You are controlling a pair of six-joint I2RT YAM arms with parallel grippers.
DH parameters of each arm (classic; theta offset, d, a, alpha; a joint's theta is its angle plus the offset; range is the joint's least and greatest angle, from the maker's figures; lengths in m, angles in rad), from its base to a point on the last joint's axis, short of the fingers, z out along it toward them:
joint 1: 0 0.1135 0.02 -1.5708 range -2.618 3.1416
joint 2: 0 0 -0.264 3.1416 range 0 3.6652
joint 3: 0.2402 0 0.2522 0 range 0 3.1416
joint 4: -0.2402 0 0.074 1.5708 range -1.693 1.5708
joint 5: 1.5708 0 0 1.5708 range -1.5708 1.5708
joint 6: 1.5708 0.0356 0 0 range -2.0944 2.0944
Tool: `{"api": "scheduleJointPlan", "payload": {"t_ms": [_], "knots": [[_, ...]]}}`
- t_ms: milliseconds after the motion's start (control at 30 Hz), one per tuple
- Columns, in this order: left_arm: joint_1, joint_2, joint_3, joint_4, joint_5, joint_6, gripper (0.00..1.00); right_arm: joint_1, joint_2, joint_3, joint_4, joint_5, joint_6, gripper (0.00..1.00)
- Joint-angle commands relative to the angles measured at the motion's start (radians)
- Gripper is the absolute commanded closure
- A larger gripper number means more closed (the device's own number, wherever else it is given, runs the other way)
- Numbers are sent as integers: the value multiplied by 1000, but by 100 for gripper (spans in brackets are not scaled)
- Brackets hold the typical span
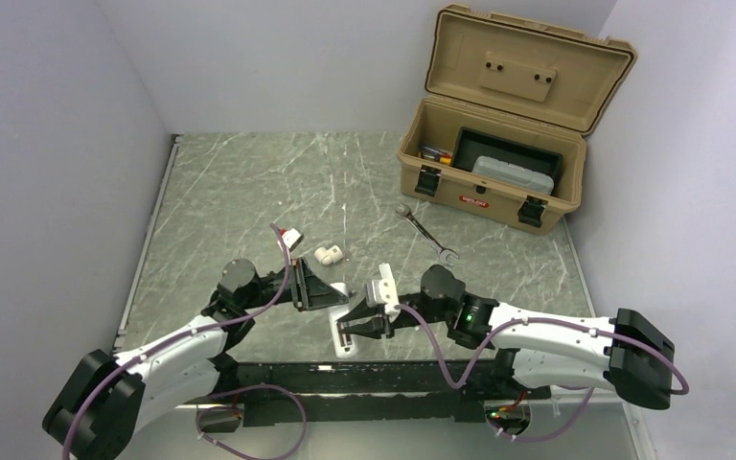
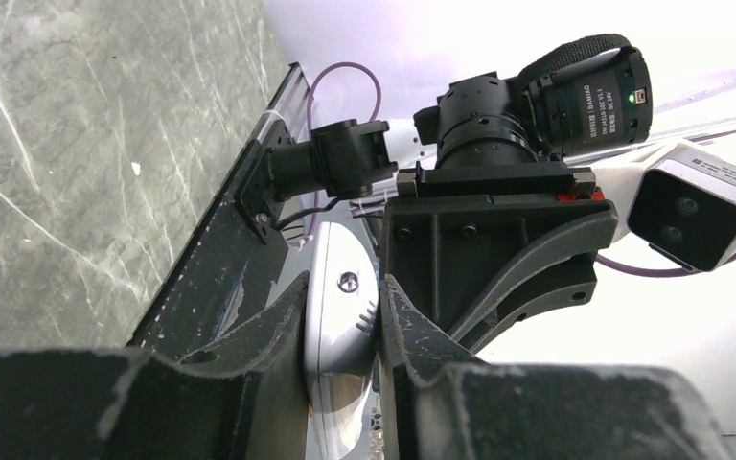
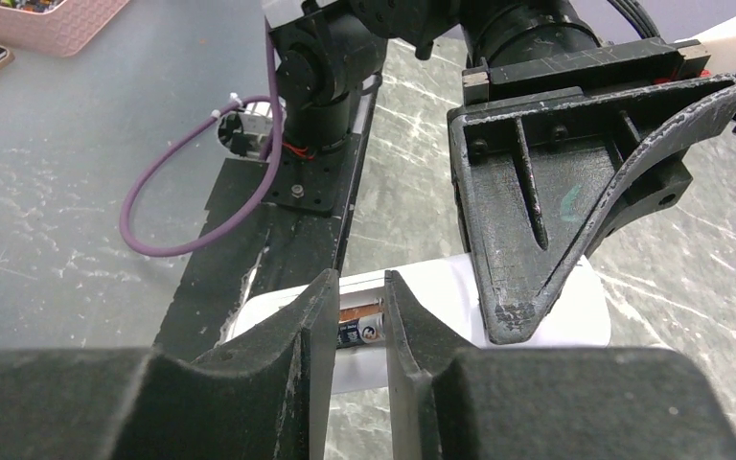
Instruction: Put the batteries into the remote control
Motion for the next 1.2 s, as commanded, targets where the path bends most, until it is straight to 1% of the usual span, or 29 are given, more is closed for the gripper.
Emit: {"api": "scheduleJointPlan", "payload": {"t_ms": [0, 367, 567, 733, 967, 1167], "knots": [[-3, 12, 6, 135, 28, -47, 100, -5, -22, 7, 18, -48, 7, 74], [-3, 34, 31, 150, 40, -54, 100, -7, -32, -19, 18, -97, 36, 75], [-3, 58, 35, 198, 39, -80, 100, -7, -11, -45, 69, -120, 87, 75], [-3, 72, 45, 201, 44, -77, 100, -7, 20, -48, 112, -127, 109, 74], [-3, 65, 47, 190, 44, -76, 100, -6, 70, -32, 115, -164, 117, 76], [-2, 83, 49, 251, 39, -106, 100, -5, 45, -52, 85, -156, 126, 78]]}}
